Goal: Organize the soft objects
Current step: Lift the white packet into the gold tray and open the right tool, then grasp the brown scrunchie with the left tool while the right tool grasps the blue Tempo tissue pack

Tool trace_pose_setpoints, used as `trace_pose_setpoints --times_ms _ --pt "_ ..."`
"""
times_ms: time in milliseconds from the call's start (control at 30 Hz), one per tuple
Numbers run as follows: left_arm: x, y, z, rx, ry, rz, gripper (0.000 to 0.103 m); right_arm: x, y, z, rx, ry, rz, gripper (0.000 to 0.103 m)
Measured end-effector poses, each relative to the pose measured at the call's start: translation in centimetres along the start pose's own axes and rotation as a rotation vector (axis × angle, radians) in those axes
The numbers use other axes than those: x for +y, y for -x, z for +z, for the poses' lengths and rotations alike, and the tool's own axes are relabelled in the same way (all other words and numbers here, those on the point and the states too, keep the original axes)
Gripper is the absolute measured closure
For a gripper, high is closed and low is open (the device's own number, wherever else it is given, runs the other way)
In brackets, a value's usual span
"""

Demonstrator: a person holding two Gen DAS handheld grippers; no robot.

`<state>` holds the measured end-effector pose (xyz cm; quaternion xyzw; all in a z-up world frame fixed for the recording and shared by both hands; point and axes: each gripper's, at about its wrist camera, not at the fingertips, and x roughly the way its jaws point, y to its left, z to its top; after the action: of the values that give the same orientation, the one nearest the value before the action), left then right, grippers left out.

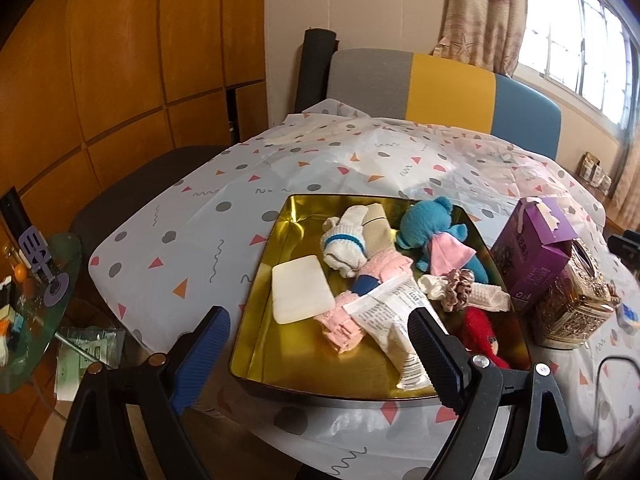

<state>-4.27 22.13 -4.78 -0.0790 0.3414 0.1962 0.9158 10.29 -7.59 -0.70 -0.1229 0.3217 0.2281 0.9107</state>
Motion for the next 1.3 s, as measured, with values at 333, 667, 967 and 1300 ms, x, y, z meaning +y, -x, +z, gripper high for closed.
trace_pose_setpoints --times_ms 333,667,967,1300 --pt "-3.1 0.2 0.5 0.0 -0.071 -0.03 0.012 -13.1 1.6 -2.3 0.006 -0.256 -0.208 0.029" --pt "-10.7 2.5 3.1 -0.075 -0.24 -0.174 0.012 -30.0 -0.5 -10.9 0.143 -0.728 -0.431 0.029" --pt "-23.0 4.8 6.3 -0.109 -0.434 -0.442 0.012 -35.4 -1.2 -16.8 0.216 -0.949 -0.408 0.029" --pt "-38.3 2.9 6.7 0.091 -0.508 -0.665 0.012 -37.0 -5.1 -15.9 0.337 -0.808 -0.346 0.028"
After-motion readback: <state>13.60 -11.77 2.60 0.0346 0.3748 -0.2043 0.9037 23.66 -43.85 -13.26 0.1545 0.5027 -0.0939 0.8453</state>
